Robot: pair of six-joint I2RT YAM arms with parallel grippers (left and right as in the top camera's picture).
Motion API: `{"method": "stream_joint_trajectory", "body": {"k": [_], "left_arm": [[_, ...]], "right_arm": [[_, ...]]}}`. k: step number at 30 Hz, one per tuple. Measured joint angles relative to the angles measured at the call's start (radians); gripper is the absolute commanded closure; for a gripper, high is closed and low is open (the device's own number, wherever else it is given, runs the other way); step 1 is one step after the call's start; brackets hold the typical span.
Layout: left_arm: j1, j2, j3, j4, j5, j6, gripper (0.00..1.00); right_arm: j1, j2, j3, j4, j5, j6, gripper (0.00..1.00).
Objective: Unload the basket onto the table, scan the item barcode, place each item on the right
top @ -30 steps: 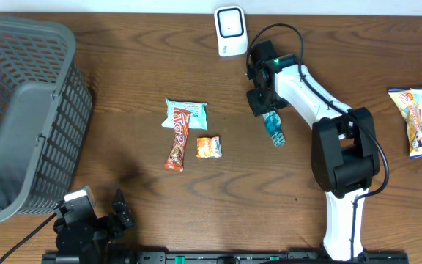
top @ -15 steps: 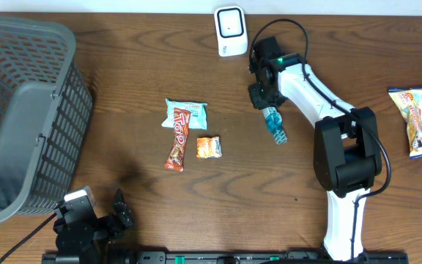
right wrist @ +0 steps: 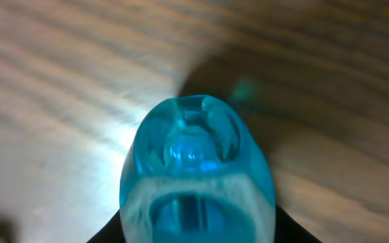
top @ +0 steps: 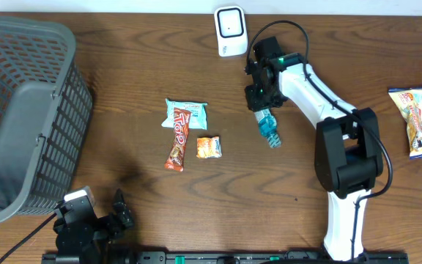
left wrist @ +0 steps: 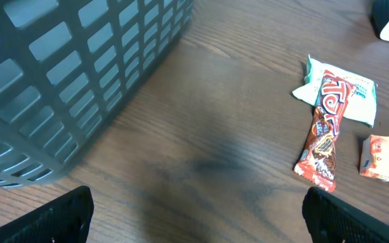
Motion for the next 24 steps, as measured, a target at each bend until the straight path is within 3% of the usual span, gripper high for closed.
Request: {"method": "stream_joint_trajectory", "body": {"k": [12, 17, 24], "left_arm": [[0.000, 0.000, 0.000, 0.000, 0.000, 0.000, 0.01], [0.000, 0.000, 0.000, 0.000, 0.000, 0.000, 0.01], [0.000, 0.000, 0.000, 0.000, 0.000, 0.000, 0.01]], "right_arm": [[-0.114, -0.092, -0.003, -0.058, -0.463, -0.103, 0.99], [-0.134, -0.092, -0.003, -0.058, -0.443, -0.117, 0.99], [-0.058, -0.092, -0.003, 0.000, -0.274, -0.117, 0.99]]}}
